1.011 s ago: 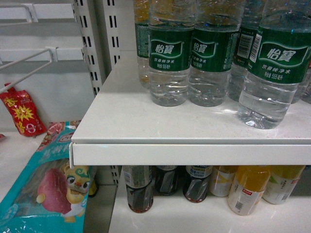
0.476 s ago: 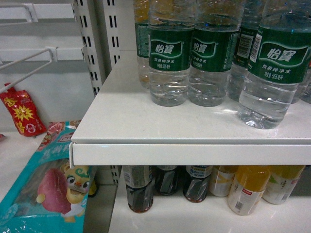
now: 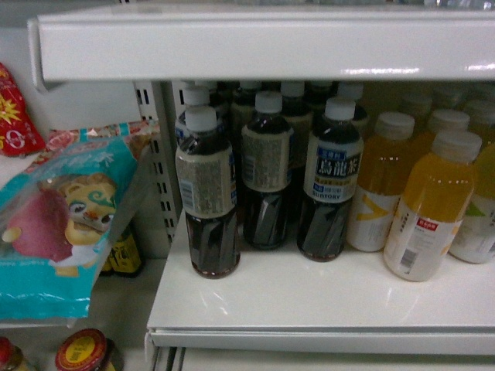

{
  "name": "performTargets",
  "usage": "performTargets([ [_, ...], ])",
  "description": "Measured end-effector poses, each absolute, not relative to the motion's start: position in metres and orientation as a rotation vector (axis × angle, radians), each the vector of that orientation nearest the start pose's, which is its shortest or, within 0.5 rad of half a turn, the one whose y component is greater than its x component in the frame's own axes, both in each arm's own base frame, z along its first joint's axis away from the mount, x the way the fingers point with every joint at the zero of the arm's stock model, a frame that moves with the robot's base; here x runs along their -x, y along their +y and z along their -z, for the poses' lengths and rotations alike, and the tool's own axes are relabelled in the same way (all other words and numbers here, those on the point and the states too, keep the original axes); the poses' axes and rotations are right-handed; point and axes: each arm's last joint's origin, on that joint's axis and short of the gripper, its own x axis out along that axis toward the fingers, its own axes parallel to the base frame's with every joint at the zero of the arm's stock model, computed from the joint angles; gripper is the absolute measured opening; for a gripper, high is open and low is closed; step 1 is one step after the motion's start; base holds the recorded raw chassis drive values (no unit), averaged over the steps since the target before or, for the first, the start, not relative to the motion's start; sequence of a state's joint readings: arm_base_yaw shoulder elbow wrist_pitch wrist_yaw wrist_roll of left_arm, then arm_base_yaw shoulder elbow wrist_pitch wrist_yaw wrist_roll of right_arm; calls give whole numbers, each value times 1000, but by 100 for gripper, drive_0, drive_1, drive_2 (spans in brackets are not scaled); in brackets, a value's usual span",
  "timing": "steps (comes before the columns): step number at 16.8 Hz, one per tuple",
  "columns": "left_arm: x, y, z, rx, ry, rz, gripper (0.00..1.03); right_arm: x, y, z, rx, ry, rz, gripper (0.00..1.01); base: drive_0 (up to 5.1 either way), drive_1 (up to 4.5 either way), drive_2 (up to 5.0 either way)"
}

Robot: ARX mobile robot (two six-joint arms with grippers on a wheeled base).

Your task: Move water from second to third shelf

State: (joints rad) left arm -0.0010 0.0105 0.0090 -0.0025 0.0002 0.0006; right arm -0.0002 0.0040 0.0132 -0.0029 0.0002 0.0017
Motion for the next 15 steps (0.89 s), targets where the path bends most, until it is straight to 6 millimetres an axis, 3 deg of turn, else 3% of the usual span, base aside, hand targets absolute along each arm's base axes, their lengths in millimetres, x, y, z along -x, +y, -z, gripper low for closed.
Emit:
performTargets([
  [15,-98,0,-165,-1,7,1,98,-97,0,-167,1,-4,0,98,0,0,0],
])
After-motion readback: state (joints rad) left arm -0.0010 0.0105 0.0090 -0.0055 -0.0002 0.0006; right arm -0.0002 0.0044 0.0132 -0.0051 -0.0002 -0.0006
